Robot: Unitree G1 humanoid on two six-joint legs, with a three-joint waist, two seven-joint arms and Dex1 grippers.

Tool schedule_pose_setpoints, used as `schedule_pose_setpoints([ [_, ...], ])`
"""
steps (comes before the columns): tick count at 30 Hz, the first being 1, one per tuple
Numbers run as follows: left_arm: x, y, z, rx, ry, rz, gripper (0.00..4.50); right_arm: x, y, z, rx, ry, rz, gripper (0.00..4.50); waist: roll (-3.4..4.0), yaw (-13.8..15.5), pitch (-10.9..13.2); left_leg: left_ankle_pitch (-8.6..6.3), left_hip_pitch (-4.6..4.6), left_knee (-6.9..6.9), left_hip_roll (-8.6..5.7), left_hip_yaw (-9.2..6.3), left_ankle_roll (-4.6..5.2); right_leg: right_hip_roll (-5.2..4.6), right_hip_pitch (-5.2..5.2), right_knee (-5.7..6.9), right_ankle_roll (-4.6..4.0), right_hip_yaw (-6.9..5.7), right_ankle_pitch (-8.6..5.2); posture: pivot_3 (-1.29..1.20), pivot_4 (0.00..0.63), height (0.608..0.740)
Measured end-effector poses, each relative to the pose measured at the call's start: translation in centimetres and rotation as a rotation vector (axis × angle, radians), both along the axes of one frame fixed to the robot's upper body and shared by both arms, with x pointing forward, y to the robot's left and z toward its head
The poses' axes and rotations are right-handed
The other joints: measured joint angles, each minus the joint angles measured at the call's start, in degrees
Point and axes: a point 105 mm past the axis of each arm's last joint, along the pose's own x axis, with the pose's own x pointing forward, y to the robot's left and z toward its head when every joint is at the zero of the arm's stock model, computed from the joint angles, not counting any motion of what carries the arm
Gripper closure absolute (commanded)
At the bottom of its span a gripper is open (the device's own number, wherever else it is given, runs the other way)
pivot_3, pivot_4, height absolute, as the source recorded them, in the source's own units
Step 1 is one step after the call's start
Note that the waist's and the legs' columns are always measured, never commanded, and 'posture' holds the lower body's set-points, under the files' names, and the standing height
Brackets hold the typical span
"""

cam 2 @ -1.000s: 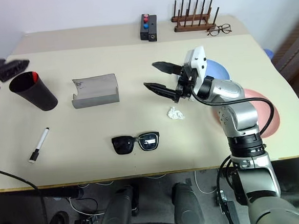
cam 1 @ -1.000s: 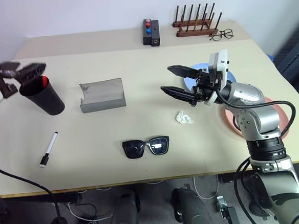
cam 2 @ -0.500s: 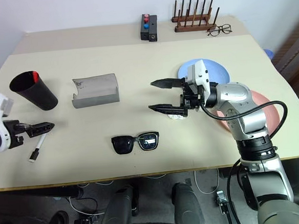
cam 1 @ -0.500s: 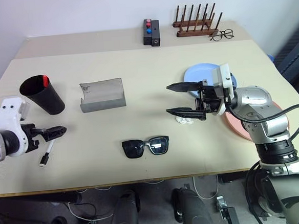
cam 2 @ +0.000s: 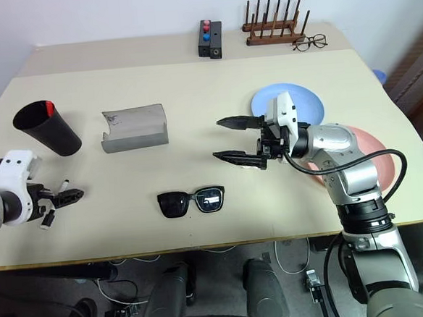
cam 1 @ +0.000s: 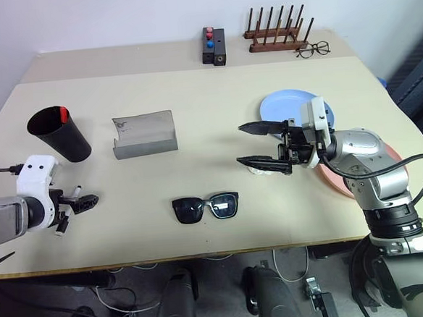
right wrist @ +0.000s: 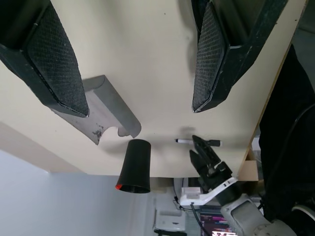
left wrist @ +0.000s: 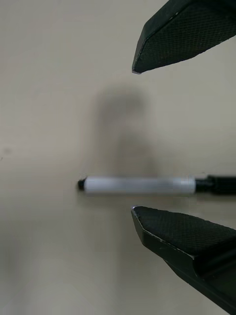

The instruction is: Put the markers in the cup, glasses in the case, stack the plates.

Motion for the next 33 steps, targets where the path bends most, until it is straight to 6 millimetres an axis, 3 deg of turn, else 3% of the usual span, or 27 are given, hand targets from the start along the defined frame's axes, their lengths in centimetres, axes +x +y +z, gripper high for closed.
schedule_pose_setpoints([
  [5, 0.0, 0.7, 0.0, 0.042, 0.005, 0.013, 0.04, 0.0, 0.0, 0.1, 0.004, -0.011, -0.006, 1.09, 0.0, 0.0, 0.0, 0.0, 0.0, -0.01, 0.03, 0.03, 0.0, 0.01, -0.03, 0.0, 0.0, 0.0, 0.01, 0.0, 0.15, 0.74],
  [16, -0.7, 1.8, -2.1, 0.058, 0.07, 0.034, 0.04, 0.2, 0.0, 0.1, 0.005, -0.015, -0.018, 1.09, 0.0, 0.0, 0.0, 0.0, -0.03, -0.01, 0.07, 0.09, 0.0, 0.02, -0.1, 0.0, -0.05, 0.01, 0.03, 0.0, 0.15, 0.74],
  [20, -0.6, 1.4, -2.3, 0.049, 0.07, 0.007, 1.82, 0.2, -0.1, 0.2, 0.005, -0.015, -0.022, 1.09, 0.03, 0.0, 0.0, 0.0, 0.0, -0.01, 0.1, 0.1, 0.0, 0.04, -0.1, 0.02, -0.08, 0.01, 0.05, 0.0, 0.15, 0.74],
  [25, -0.5, 1.7, -2.5, 0.04, 0.079, 0.018, 4.43, 0.3, -0.1, 0.2, 0.005, -0.016, -0.032, 1.09, 0.12, -0.1, -0.1, 0.0, 0.05, -0.01, 0.14, 0.1, 0.0, 0.08, -0.1, 0.02, -0.13, 0.02, 0.08, 0.0, 0.15, 0.74],
  [33, -0.3, 1.9, -2.7, 0.028, 0.07, 0.023, 4.43, 0.4, -0.2, 0.2, 0.006, -0.016, -0.044, 1.09, 0.27, -0.1, -0.1, 0.0, 0.08, -0.01, 0.14, 0.11, 0.0, 0.08, -0.1, 0.04, -0.15, 0.04, 0.09, 0.0, 0.15, 0.74],
])
